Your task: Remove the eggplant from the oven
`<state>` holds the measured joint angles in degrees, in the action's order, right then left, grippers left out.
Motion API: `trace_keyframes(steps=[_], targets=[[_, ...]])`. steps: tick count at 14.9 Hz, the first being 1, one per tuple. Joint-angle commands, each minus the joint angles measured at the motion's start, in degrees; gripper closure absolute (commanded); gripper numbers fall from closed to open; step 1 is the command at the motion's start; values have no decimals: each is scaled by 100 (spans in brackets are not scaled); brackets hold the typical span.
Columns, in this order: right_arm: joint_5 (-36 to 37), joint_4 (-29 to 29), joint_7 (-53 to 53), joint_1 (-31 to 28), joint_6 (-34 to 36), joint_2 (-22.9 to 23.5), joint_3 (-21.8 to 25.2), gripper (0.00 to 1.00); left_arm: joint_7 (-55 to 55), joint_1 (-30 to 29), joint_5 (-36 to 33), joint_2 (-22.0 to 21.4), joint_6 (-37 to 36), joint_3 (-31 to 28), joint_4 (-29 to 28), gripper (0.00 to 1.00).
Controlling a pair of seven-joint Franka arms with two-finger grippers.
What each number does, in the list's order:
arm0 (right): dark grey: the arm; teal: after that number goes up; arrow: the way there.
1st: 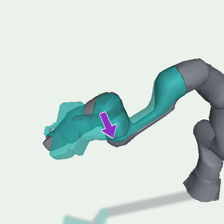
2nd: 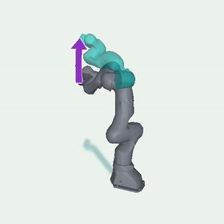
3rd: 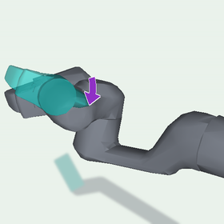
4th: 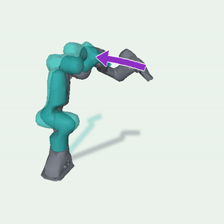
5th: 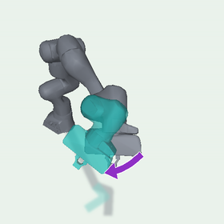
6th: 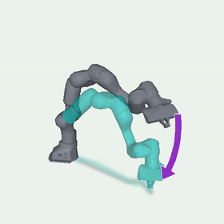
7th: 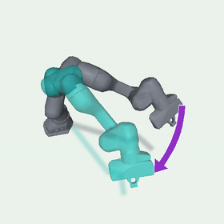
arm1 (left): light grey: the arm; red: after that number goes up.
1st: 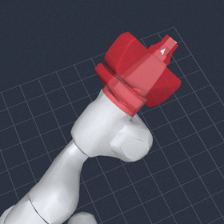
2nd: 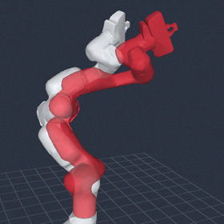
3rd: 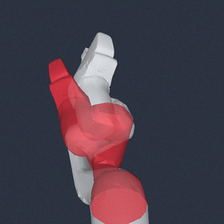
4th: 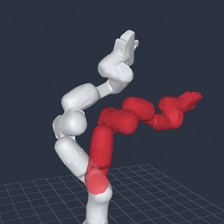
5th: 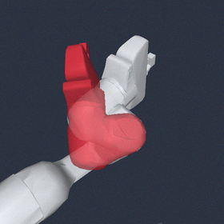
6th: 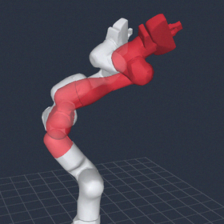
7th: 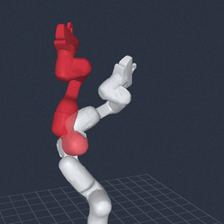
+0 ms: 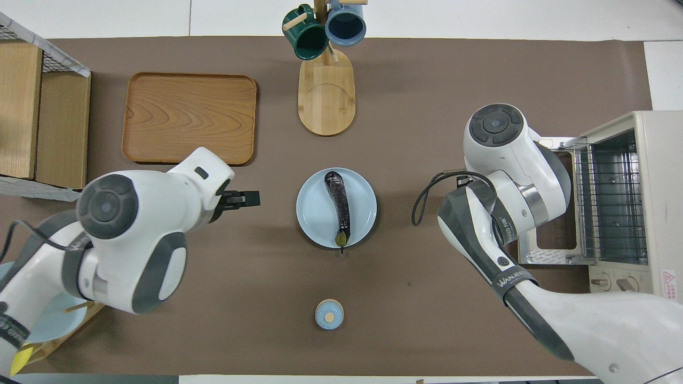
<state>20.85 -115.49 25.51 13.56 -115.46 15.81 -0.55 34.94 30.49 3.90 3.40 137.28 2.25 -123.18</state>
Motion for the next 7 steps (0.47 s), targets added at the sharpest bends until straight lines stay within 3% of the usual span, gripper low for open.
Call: trace_keyframes(steps=[1,4,7], targets=[[252,-413,-81,-221,-293,-201,-94,100,477,395,76,888,88,-84,794,0],[507,-553,-72,-318,-354,-201,-94,100,1232,993,93,1626,386,-102,1243,0],[621,-607,-116,-362,-425,-210,-94,100,1340,1152,76,1804,501,-102,1271,0]])
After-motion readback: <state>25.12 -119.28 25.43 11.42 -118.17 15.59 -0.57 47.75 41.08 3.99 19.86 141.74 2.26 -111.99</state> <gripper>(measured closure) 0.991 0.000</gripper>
